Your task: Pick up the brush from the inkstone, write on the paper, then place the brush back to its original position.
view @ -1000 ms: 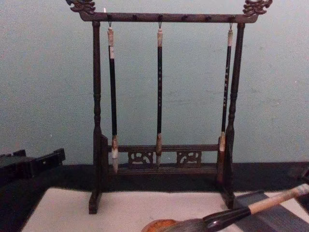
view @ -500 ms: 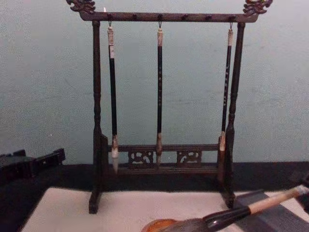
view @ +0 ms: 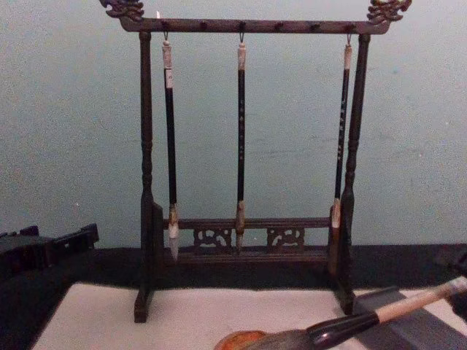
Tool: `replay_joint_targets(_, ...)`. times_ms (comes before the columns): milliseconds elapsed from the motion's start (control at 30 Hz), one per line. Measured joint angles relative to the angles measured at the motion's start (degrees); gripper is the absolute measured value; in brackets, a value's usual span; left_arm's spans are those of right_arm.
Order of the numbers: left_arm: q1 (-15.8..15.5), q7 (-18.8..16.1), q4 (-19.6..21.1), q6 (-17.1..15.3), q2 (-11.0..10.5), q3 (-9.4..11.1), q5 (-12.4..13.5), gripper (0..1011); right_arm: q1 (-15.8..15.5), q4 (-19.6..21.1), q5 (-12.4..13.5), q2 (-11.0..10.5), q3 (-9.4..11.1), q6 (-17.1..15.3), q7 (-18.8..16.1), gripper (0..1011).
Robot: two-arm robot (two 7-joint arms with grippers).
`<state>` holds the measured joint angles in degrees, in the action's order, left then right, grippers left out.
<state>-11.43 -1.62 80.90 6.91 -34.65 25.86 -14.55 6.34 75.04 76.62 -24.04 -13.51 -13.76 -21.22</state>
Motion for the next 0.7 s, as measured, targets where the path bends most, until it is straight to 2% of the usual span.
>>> replay_joint_targets(700, 0.00, 0.00, 0.00, 0.00, 0.00, 0.00, 0.00, 1002, 2.44, -2.61, 2.32, -0.67, -3.16, 0.84, -0.38, 1001)
